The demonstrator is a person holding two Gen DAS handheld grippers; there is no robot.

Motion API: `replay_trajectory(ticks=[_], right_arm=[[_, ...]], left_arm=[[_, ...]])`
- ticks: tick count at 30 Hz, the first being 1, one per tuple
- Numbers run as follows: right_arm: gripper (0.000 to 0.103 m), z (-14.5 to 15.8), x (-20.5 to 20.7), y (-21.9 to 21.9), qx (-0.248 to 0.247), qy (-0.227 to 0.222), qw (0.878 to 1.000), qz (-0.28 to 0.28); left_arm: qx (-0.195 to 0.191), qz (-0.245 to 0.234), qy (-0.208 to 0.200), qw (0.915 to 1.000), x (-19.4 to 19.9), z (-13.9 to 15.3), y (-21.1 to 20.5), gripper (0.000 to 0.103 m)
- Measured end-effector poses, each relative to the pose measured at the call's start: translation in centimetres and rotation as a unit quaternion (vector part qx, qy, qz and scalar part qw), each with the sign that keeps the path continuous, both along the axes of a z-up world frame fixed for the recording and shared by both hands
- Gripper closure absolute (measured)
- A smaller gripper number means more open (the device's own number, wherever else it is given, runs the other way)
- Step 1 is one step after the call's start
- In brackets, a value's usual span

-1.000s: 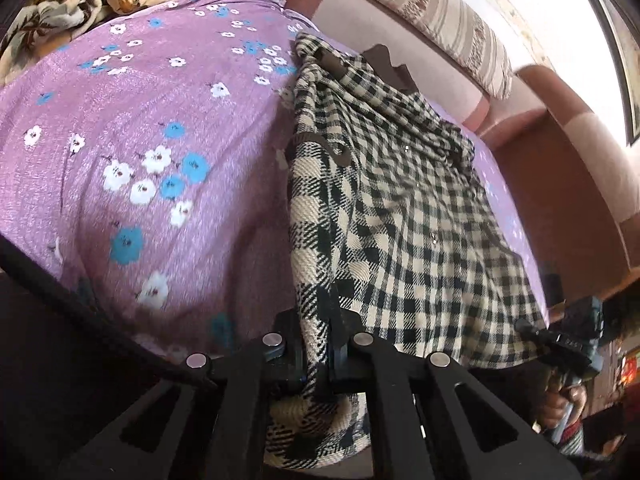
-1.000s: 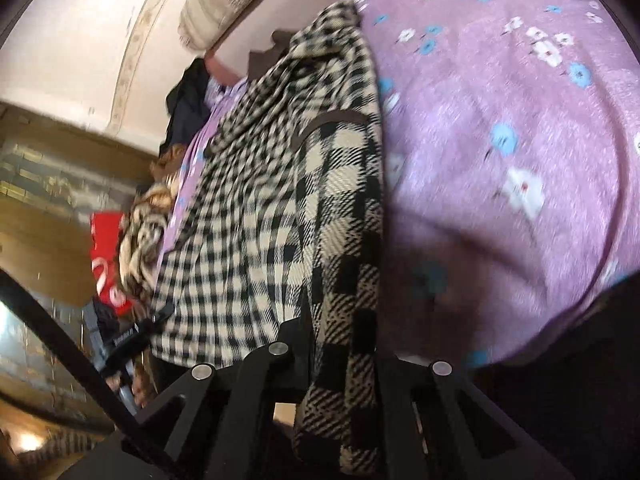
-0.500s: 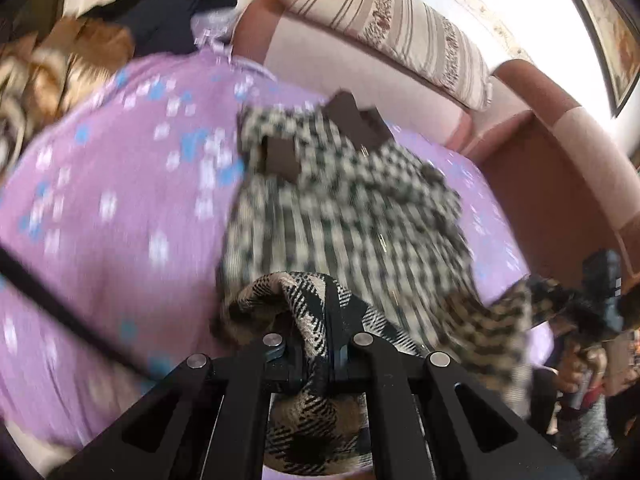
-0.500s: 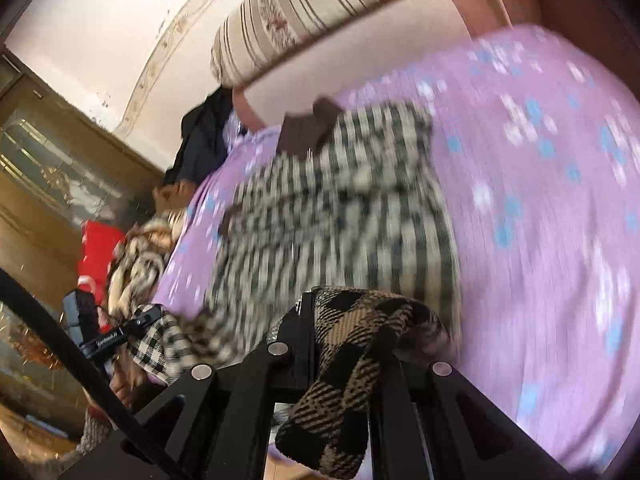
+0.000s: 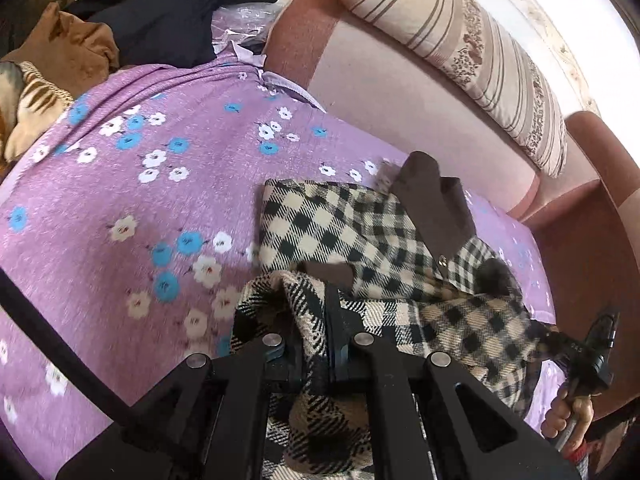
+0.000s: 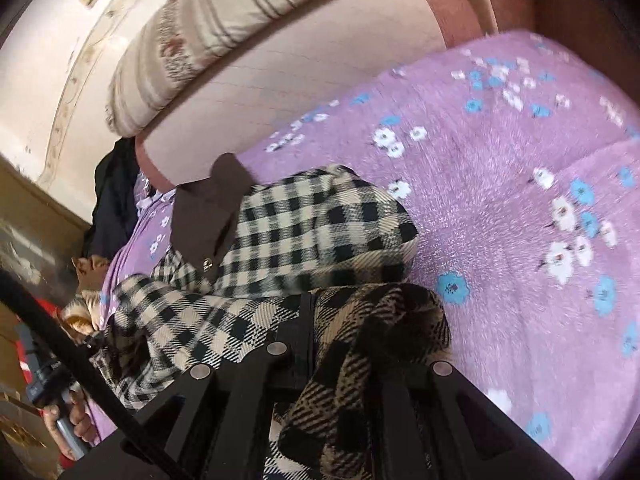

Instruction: Fold large clothes

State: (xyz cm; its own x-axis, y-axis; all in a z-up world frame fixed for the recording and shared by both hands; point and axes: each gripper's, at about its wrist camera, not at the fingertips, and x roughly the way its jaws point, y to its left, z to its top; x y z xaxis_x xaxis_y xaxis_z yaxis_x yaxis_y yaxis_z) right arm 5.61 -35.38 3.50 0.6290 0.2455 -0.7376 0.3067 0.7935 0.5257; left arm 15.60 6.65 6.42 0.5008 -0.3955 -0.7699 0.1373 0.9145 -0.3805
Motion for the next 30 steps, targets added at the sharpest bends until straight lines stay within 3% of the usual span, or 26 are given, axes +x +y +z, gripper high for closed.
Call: replay_trajectory(ticks=[3, 6, 9, 10, 11, 13, 16, 22, 27, 30], right_arm=[[0.096, -0.8, 0.9, -1.2, 0.032, -0.002, 0.999, 0.001], [0.094, -0.4, 1.5, -2.3, 0.072, -0.029, 0.997, -0.001], [0.088, -0.4, 2.0, -3.0, 0.09, -0.045, 0.995, -0.016], [0.083, -0.7, 2.3, -3.2, 0.09, -0.044, 0.995, -0.021], [0.072, -0.8, 2.5, -3.2, 0.088, -0.044, 0.995, -0.026], [0.054, -1.1, 2.8, -3.2, 0.087, -0.05, 0.994, -0.035], [0.045, -1.1, 2.9, -3.2, 0.073, -0.053, 0.995, -0.047], [0.041, -0.8, 2.5, -4.5, 0.068, -0.059, 0.993, -0.075], [0.033, 1.1, 1.1, -5.5, 0.03, -0.08, 0.991, -0.101], [0.033, 2.0, 0.5, -4.8, 0.008, -0.086, 0.991, -0.1]], left_arm=[[-0.015, -0.006, 0.0, 0.9999, 1.1, -0.6, 0.2, 0.097], [-0.062, 0.002, -0.005, 0.998, 2.2, -0.2, 1.1, 0.096], [-0.096, 0.02, -0.015, 0.995, 3.0, 0.1, 1.8, 0.089], [-0.101, 0.033, -0.021, 0.9942, 3.2, 0.1, 2.1, 0.079], [-0.105, 0.047, -0.025, 0.9931, 3.4, 0.1, 2.4, 0.066], [-0.131, 0.078, -0.031, 0.9879, 3.6, 0.0, 3.5, 0.051], [-0.16, 0.103, -0.021, 0.9815, 4.1, -0.3, 5.0, 0.05], [-0.124, 0.099, -0.018, 0.9872, 4.1, -0.3, 4.7, 0.05], [-0.067, 0.087, -0.033, 0.9934, 3.1, 0.4, 3.7, 0.037], [-0.055, 0.075, -0.031, 0.9952, 2.6, 0.4, 3.7, 0.033]])
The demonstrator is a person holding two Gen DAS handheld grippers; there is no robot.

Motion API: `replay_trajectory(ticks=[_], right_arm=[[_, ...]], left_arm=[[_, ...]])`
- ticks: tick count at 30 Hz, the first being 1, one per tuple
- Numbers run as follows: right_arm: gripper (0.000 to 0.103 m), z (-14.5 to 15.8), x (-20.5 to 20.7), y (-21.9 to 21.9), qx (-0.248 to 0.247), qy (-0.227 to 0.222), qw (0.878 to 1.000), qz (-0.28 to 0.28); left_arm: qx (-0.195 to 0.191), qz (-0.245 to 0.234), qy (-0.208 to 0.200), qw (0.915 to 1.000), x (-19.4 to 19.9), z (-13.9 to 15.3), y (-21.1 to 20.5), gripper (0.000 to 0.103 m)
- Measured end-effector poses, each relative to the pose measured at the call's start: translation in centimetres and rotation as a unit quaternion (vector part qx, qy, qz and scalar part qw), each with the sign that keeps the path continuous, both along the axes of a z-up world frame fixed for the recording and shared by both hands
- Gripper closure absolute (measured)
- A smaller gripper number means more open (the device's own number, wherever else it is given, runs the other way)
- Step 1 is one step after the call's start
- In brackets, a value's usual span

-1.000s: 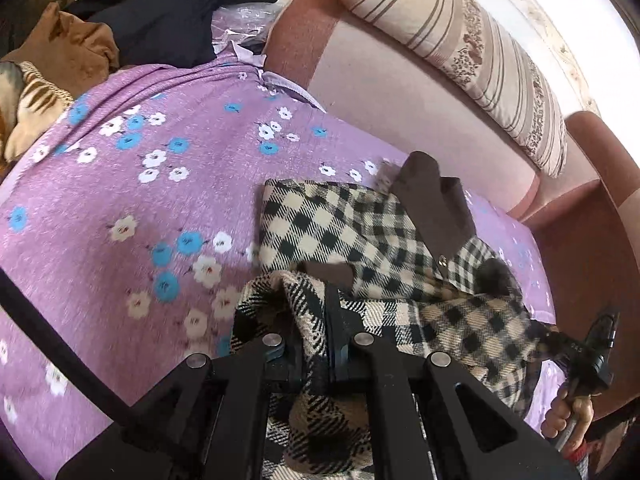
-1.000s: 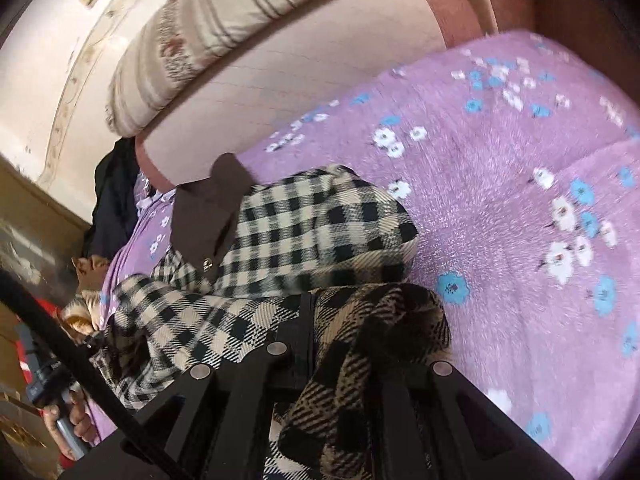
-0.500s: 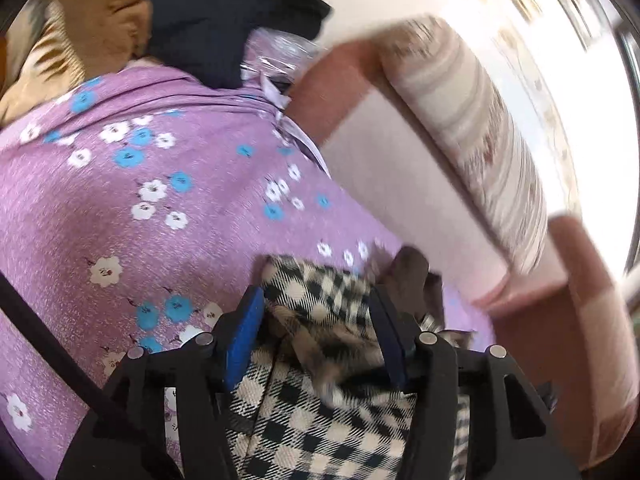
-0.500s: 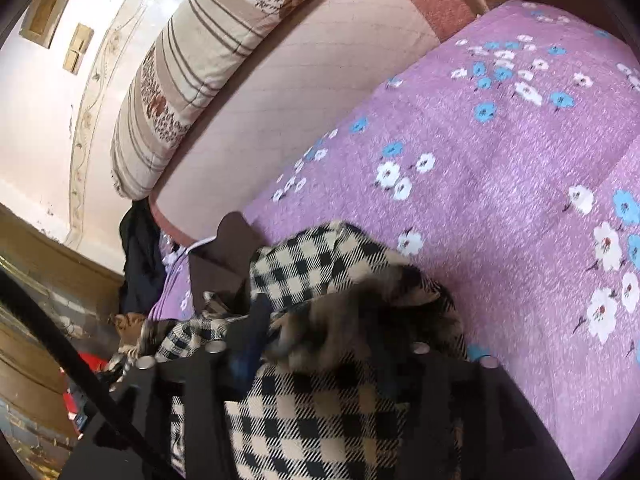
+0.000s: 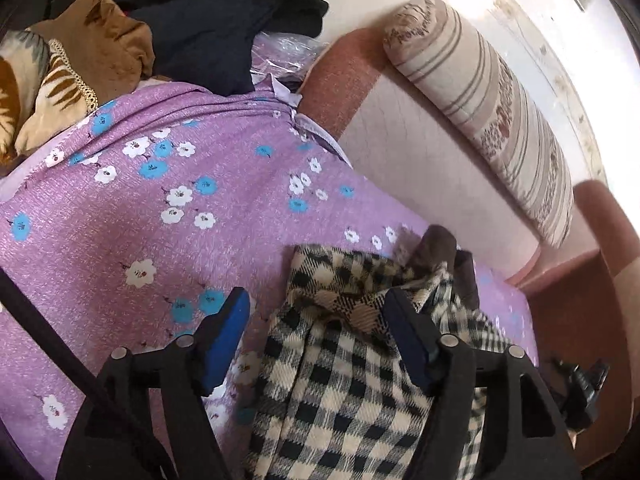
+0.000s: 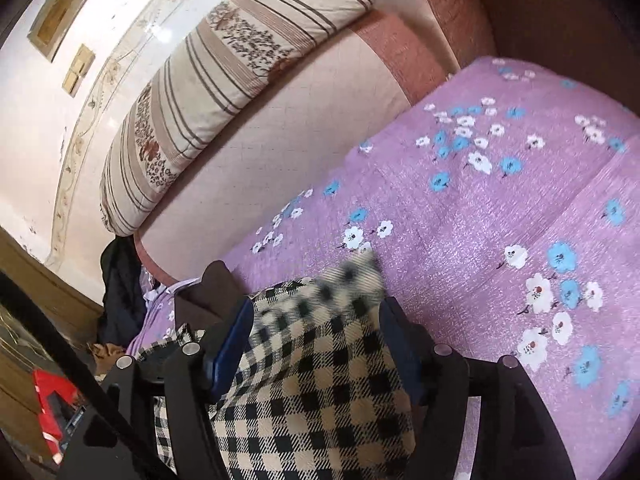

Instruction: Fold large clothes

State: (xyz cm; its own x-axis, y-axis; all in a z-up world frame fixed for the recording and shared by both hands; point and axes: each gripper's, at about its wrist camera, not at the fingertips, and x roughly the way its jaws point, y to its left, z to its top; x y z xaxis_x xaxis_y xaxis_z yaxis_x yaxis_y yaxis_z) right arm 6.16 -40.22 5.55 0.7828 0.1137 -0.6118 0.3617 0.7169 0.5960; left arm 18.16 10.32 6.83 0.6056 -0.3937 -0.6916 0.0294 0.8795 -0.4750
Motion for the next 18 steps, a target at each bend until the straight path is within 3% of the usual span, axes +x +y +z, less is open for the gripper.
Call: replay_trajectory(ticks=[3, 7, 9, 14, 16, 18], right_arm=[[0.033, 0.8, 0.4, 2.6, -0.021, 0.001, 0.999, 0.041], [0.034, 1.4, 1.2, 9.3, -0.025, 0.006, 0.989, 0.145], [0.04, 1.4, 2.1, 13.4, -0.023, 0.01, 0.978, 0.208], [0.058, -0.3, 7.2, 26.5, -0.056, 0.049, 0.927, 0.367], [0.058, -1.4, 10.0, 30.3, -0.086, 0.071, 0.914, 0.39], [0.058, -2.7, 13.4, 32.8, -0.111, 0.095, 0.911, 0.385]], left_arm=[[0.012, -0.02, 0.008, 0.9997, -0.7, 0.1, -0.1, 0.033], [0.045, -0.015, 0.001, 0.9988, -2.0, 1.2, 0.5, 0.033], [0.064, -0.011, -0.003, 0.9979, -2.7, 1.9, 0.8, 0.033], [0.089, -0.02, -0.006, 0.9959, -4.1, 2.5, 1.6, 0.033], [0.093, -0.024, -0.007, 0.9954, -4.4, 2.4, 1.9, 0.033], [0.094, -0.027, -0.004, 0.9952, -4.6, 2.1, 2.3, 0.033]])
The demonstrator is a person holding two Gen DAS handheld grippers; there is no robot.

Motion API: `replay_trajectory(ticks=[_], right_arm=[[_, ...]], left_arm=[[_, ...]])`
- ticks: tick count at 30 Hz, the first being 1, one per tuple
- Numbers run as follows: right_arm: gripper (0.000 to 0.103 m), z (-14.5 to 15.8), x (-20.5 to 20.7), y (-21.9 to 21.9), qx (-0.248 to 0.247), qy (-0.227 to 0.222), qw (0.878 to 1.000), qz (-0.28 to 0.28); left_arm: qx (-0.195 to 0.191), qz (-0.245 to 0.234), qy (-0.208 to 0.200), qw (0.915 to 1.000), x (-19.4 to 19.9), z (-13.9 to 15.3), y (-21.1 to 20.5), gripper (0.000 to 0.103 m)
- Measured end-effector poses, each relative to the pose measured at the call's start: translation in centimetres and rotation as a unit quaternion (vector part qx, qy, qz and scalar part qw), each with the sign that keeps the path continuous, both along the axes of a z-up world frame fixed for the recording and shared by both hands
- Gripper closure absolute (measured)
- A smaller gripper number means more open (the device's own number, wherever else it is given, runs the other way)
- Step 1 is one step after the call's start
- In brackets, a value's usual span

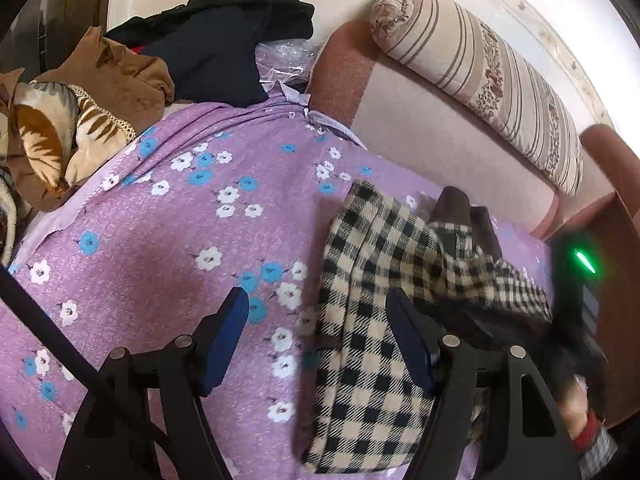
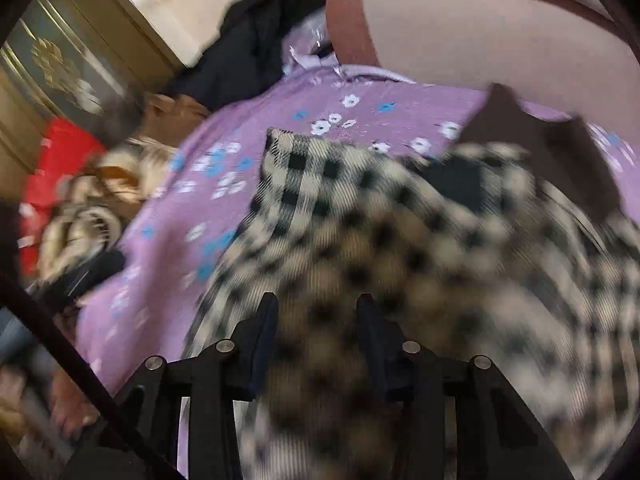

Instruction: Fold large clothes

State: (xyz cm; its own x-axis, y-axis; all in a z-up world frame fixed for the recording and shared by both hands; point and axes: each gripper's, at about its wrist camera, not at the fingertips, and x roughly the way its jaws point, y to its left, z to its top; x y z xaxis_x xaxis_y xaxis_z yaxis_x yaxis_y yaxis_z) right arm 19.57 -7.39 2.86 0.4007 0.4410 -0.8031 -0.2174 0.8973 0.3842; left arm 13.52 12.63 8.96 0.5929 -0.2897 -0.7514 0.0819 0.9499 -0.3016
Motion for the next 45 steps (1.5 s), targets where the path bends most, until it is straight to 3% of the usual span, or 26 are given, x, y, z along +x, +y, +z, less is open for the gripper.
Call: replay_trajectory(ticks=[5, 8, 14, 19, 20, 22, 24, 26, 28, 29, 30, 31, 35, 42, 44, 45], right_arm=[[0.058, -2.4, 6.7, 2.2, -0.096, 0.004, 0.994, -0.045], [0.058, -0.7, 6.8, 1.5, -0.087, 0.007, 0.994, -0.067], [0.047, 4.3, -2.3, -5.7, -0.036, -0.021, 0.995, -0.085], [0.037, 4.8, -13.9, -16.5, -0.051, -0.028, 0.983, -0.177], [0.037, 4.2, -16.1, -18.5, -0.061, -0.025, 0.977, -0.202], [0.036, 2.5, -19.8, -22.2, -0.059, -0.01, 0.968, -0.245], [0.036, 0.8, -21.8, -24.3, -0.037, 0.009, 0.961, -0.275], [0.036, -0.8, -22.8, -25.1, -0.009, 0.024, 0.957, -0.289], [0.036, -2.0, -22.3, -24.6, 0.021, 0.039, 0.961, -0.272], [0.046, -2.3, -22.1, -24.3, 0.029, 0.046, 0.964, -0.26], [0.064, -2.7, -22.1, -24.0, 0.03, 0.054, 0.968, -0.243], [0.09, -2.8, -22.2, -23.9, 0.029, 0.061, 0.971, -0.231], [0.093, -1.8, -23.3, -24.6, 0.025, 0.048, 0.969, -0.241], [0.092, -2.5, -23.9, -24.9, 0.002, 0.081, 0.965, -0.251], [0.074, -2.3, -24.1, -25.5, 0.006, 0.084, 0.961, -0.265], [0.07, -2.1, -24.4, -25.9, 0.004, 0.083, 0.958, -0.274]], left_arm=[[0.008, -0.019, 0.019, 0.9996, -0.3, -1.3, -0.3, 0.033], [0.042, -0.052, 0.034, 0.9972, -0.7, -2.6, -1.7, 0.033], [0.072, -0.119, 0.083, 0.9868, -2.1, -6.2, -3.8, 0.033], [0.053, -0.154, 0.101, 0.9814, -3.7, -8.0, -5.0, 0.033], [0.061, -0.153, 0.095, 0.9819, -3.9, -8.0, -5.3, 0.036], [0.056, -0.159, 0.102, 0.9804, -4.1, -8.1, -5.7, 0.087], [0.037, -0.145, 0.11, 0.9826, -4.0, -7.7, -5.5, 0.09], [0.043, -0.141, 0.1, 0.9839, -4.0, -7.0, -5.6, 0.091], [0.057, -0.138, 0.088, 0.9848, -4.4, -6.1, -5.8, 0.091], [0.062, -0.135, 0.082, 0.9855, -4.6, -5.6, -5.8, 0.091], [0.068, -0.131, 0.077, 0.9861, -4.8, -5.2, -5.7, 0.091], [0.073, -0.127, 0.074, 0.9864, -4.9, -4.9, -5.7, 0.092], [0.083, -0.117, 0.081, 0.9863, -5.5, -4.8, -5.3, 0.093], [0.116, -0.098, 0.104, 0.9829, -5.7, -6.4, -5.0, 0.091], [0.125, -0.089, 0.097, 0.9834, -6.1, -5.8, -4.2, 0.087], [0.133, -0.084, 0.091, 0.9833, -6.2, -5.4, -3.7, 0.085]])
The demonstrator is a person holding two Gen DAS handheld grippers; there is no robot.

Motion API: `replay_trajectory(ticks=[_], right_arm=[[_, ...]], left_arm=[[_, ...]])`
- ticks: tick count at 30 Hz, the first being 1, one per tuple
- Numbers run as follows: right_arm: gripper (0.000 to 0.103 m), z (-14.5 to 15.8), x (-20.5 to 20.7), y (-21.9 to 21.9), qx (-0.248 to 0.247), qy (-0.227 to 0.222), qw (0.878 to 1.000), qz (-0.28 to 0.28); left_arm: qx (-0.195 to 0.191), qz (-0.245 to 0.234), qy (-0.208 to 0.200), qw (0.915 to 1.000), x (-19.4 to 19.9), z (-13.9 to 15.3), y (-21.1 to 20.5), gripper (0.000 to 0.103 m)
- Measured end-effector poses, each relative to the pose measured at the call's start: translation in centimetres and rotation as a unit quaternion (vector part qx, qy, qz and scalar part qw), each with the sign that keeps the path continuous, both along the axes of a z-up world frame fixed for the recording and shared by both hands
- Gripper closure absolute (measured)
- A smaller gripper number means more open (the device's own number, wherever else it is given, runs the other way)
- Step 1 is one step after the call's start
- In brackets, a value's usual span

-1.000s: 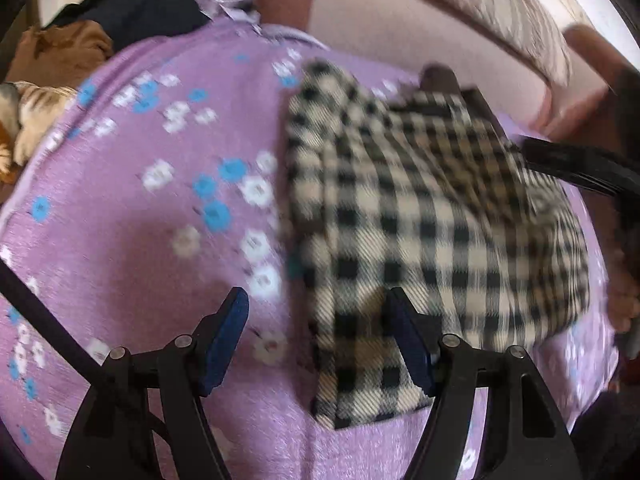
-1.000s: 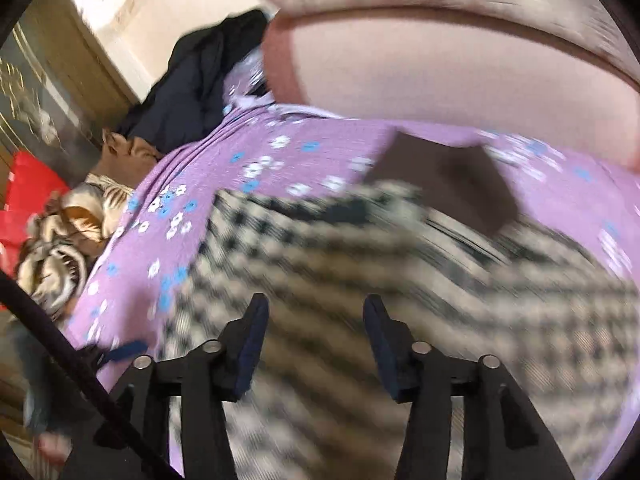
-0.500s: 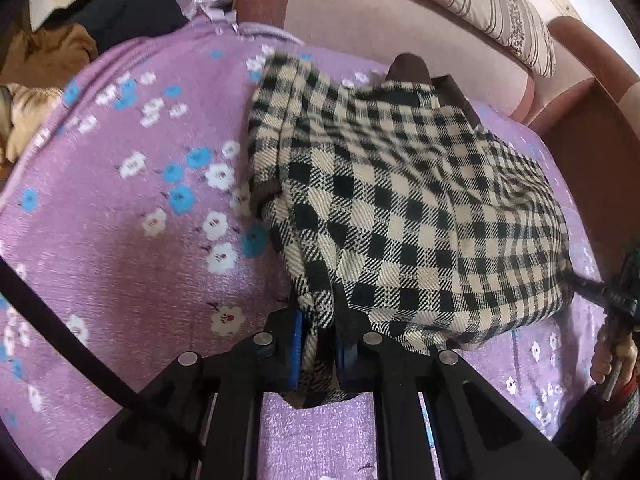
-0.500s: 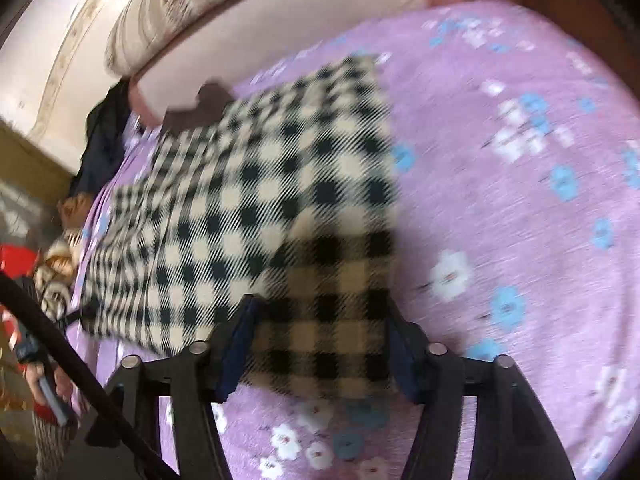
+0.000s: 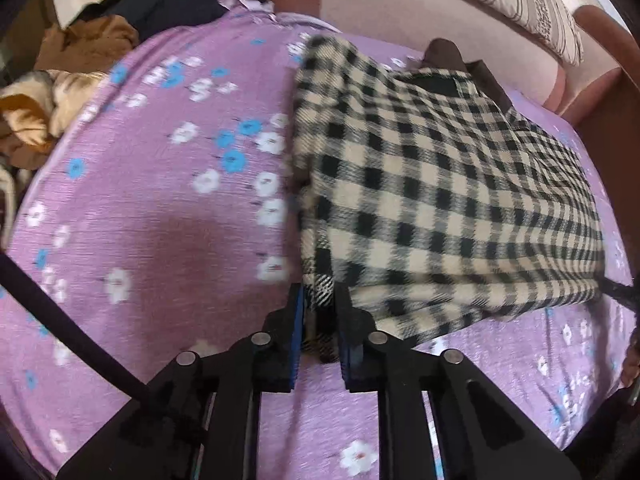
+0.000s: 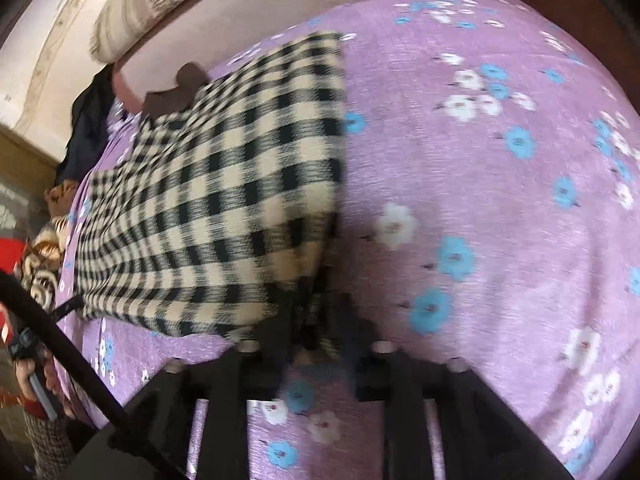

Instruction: Fold large clothes

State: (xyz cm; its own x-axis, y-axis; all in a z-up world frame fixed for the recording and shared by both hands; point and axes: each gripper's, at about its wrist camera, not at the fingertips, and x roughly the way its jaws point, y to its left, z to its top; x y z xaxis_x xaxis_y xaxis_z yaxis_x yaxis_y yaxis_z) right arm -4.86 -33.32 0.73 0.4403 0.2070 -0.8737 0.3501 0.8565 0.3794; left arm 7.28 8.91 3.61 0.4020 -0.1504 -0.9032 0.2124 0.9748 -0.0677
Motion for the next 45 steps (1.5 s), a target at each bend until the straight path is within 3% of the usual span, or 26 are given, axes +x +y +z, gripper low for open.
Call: replay_trajectory(ticks=[1, 4, 7, 10, 15, 18, 22, 24, 25, 26, 28, 32, 38, 43, 45], right_arm=[[0.069, 0.4, -0.6, -0.5, -0.002, -0.004, 1.0, -0.01], [0.068, 2.9, -1.9, -1.9, -0.023, -0.047, 0.997, -0.059], [0.065, 5.7, -2.3, -1.5, -0.038, -0.12, 0.99, -0.069], [0.065, 6.1, -0.7, 0.7, 0.017, -0.154, 0.987, -0.033], [0.065, 5.3, 5.1, 7.4, 0.125, -0.183, 0.974, 0.05], [0.065, 3.6, 8.2, 11.1, 0.159, -0.177, 0.967, 0.087], [0.065, -0.1, 10.7, 13.4, 0.147, -0.137, 0.975, 0.099], [0.073, -1.7, 10.9, 12.4, 0.128, -0.128, 0.98, 0.083], [0.083, -2.2, 11.0, 11.3, 0.127, -0.125, 0.982, 0.068], [0.092, -2.4, 10.9, 10.1, 0.132, -0.124, 0.982, 0.053], [0.098, -2.7, 10.9, 8.4, 0.152, -0.125, 0.98, 0.032], [0.099, -2.1, 10.5, 6.9, 0.138, -0.136, 0.981, 0.017], [0.099, -0.4, 7.9, 4.5, 0.096, -0.139, 0.986, 0.003], [0.095, -0.3, 4.8, 2.0, 0.04, -0.112, 0.992, -0.041], [0.093, -0.2, 3.9, 1.0, 0.031, -0.099, 0.993, -0.065]], left_arm=[[0.005, 0.002, -0.006, 1.0, -0.2, 0.4, 0.4, 0.079], [0.027, 0.022, -0.053, 0.998, -0.7, 2.7, 2.0, 0.078], [-0.014, 0.033, -0.096, 0.9947, -0.8, 5.1, 3.4, 0.078], [-0.089, 0.036, -0.104, 0.9899, -0.4, 5.8, 3.0, 0.066], [-0.142, -0.008, -0.1, 0.9848, 0.4, 4.4, -2.0, 0.056], [-0.125, -0.023, -0.068, 0.9895, 1.0, 1.8, -4.6, 0.056], [-0.078, -0.018, -0.045, 0.9958, 1.8, -1.0, -5.8, 0.057], [-0.066, -0.023, -0.047, 0.9964, 1.8, -1.3, -6.0, 0.058], [-0.062, -0.026, -0.049, 0.9966, 1.8, -1.2, -6.1, 0.058], [-0.057, -0.028, -0.051, 0.9967, 1.8, -1.1, -6.2, 0.058], [-0.048, -0.031, -0.055, 0.9969, 1.9, -1.1, -6.0, 0.058], [-0.028, -0.026, -0.058, 0.9976, 1.8, -1.0, -4.9, 0.058], [-0.011, 0.027, -0.037, 0.9989, 1.8, -1.4, -1.1, 0.056], [-0.06, 0.067, -0.003, 0.9959, 1.8, -2.0, 1.9, 0.051], [-0.063, 0.08, -0.003, 0.9949, 1.6, -1.8, 2.5, 0.051]])
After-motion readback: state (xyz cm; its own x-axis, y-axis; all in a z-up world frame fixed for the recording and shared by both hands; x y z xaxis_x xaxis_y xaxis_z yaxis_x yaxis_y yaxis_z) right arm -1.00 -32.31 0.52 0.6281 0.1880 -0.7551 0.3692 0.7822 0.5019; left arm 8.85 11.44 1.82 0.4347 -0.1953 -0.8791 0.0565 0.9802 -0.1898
